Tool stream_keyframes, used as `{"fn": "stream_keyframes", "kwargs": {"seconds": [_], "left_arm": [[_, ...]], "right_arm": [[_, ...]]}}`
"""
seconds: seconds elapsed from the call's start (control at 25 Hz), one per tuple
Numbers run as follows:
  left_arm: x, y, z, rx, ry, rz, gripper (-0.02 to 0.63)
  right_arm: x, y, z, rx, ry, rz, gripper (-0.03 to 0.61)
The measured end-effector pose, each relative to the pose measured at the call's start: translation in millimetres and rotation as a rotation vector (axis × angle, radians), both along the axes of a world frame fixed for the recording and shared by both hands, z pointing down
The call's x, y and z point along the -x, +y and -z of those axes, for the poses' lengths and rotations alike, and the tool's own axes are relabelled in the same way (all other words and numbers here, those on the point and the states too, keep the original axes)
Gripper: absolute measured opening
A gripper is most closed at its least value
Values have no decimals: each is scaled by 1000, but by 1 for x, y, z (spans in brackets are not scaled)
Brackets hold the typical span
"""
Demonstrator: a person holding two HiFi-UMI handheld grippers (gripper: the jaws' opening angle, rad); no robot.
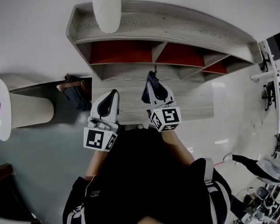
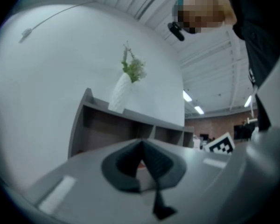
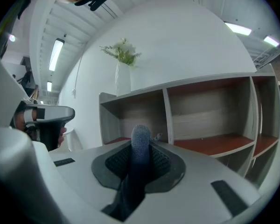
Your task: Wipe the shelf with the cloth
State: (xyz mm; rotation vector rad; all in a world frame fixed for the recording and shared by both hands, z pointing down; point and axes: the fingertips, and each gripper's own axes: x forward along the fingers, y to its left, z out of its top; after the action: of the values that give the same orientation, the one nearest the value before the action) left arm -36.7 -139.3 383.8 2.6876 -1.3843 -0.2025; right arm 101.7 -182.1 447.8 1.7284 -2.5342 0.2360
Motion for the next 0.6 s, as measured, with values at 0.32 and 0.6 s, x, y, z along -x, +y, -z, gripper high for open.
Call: {"fn": "stream_keyframes", "kwargs": {"seconds": [0.32, 0.6], "left_arm": [[16, -32, -10, 24, 2, -56, 5], [19, -51, -15, 42, 10, -83, 5]], "right_arm": [[6, -49, -25, 51, 46, -78, 54], [-4, -79, -31, 74, 76, -149, 54]]}}
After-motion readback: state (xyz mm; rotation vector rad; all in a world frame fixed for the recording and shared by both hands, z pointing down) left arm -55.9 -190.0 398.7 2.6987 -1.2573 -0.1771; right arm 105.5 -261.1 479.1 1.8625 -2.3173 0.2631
